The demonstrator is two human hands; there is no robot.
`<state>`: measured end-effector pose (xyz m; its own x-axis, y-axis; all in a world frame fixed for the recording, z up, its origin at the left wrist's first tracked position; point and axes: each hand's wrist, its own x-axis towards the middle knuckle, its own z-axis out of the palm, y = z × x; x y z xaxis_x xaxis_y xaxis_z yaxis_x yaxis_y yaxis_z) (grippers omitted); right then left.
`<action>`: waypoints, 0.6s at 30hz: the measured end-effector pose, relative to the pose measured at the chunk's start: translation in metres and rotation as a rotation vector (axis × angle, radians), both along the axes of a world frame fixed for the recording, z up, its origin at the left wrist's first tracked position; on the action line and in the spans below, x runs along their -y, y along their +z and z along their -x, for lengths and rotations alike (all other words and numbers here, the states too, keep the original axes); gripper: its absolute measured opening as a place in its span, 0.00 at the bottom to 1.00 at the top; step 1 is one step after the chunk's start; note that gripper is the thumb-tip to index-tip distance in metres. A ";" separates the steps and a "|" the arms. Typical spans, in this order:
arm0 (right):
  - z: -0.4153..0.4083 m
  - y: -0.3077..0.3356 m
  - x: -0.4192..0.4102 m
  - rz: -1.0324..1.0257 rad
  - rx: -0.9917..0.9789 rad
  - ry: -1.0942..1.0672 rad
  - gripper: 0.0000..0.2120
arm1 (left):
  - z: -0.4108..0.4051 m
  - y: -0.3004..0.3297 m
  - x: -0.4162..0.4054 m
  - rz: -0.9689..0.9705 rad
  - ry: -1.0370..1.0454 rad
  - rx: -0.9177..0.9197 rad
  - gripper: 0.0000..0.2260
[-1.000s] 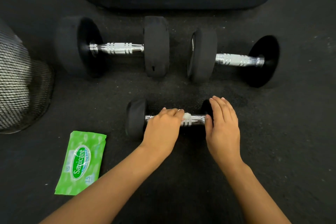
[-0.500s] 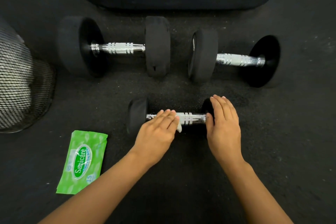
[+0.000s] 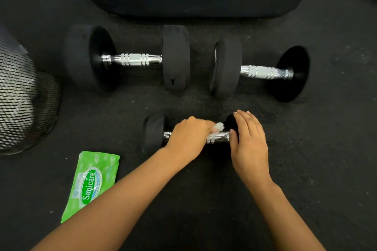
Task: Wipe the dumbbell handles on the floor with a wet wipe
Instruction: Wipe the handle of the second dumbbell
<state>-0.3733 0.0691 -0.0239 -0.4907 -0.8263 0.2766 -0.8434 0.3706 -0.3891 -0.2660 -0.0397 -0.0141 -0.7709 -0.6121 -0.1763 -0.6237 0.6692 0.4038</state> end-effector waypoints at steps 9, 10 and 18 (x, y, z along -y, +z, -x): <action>0.002 -0.002 0.001 -0.002 0.002 0.005 0.19 | 0.018 -0.005 0.001 -0.050 -0.070 -0.122 0.10; 0.002 -0.001 0.002 -0.009 0.003 0.004 0.19 | 0.024 -0.004 0.002 -0.095 -0.055 -0.119 0.10; 0.000 -0.003 -0.002 -0.008 0.039 0.019 0.22 | 0.024 0.004 0.001 -0.187 -0.017 -0.036 0.11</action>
<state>-0.3734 0.0706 -0.0269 -0.4855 -0.8375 0.2508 -0.8344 0.3582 -0.4190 -0.2896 -0.0410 -0.0105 -0.7888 -0.5579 -0.2580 -0.5959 0.5911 0.5436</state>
